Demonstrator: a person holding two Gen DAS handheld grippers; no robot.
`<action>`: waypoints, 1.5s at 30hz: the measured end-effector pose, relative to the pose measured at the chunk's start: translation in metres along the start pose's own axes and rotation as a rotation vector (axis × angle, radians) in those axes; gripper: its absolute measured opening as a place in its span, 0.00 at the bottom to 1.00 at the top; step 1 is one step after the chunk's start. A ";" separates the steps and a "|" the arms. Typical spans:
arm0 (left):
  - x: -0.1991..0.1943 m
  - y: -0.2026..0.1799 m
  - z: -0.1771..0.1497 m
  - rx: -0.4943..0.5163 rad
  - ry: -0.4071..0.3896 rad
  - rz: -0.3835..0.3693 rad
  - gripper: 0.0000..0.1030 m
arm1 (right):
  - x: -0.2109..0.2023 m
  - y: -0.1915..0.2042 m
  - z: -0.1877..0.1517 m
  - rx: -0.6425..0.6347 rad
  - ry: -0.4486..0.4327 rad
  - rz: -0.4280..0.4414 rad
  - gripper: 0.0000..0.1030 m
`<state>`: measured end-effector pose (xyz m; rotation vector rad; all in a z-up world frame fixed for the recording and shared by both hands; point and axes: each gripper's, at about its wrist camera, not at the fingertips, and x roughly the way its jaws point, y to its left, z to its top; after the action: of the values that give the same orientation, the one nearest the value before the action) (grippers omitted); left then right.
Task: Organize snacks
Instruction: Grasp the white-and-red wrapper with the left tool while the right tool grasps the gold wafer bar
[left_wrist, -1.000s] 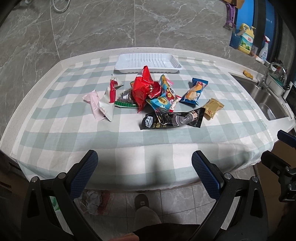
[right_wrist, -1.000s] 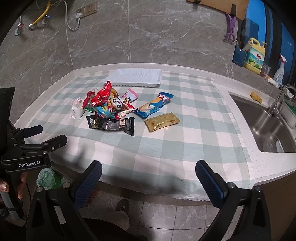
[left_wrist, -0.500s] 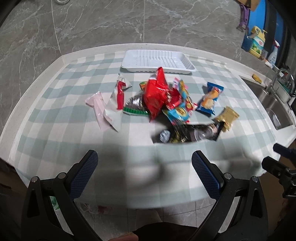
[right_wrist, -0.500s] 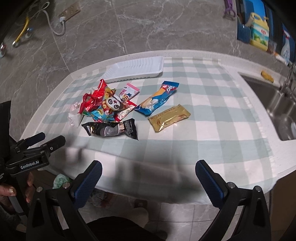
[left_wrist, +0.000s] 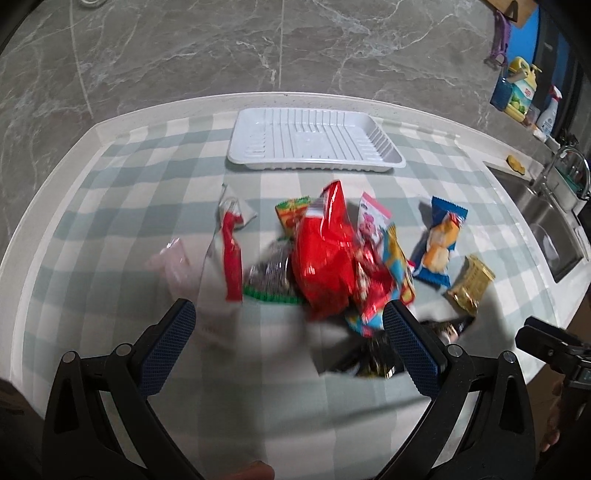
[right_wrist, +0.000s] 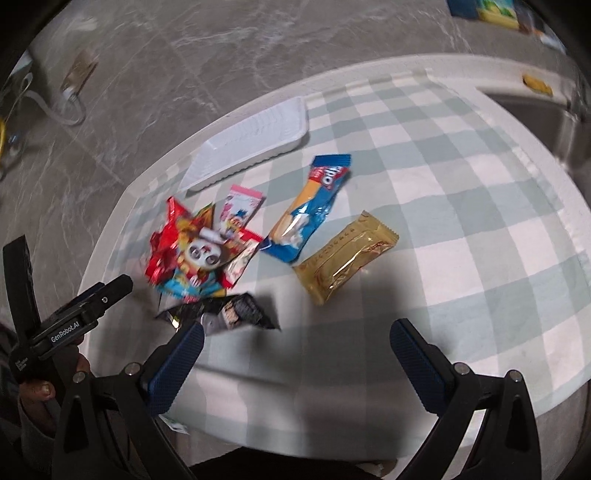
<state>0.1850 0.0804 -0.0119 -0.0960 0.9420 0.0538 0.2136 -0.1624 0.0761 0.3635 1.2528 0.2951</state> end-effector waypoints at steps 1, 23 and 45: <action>0.004 0.001 0.005 0.001 0.002 -0.003 1.00 | 0.005 -0.004 0.003 0.026 0.008 -0.002 1.00; 0.063 0.082 0.065 -0.071 0.027 0.006 1.00 | 0.082 -0.004 0.048 0.080 0.070 -0.218 0.66; 0.170 0.095 0.065 0.116 0.258 0.005 1.00 | 0.091 0.010 0.047 -0.044 0.064 -0.317 0.59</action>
<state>0.3292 0.1825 -0.1173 0.0073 1.2012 -0.0088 0.2847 -0.1205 0.0140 0.1150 1.3431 0.0636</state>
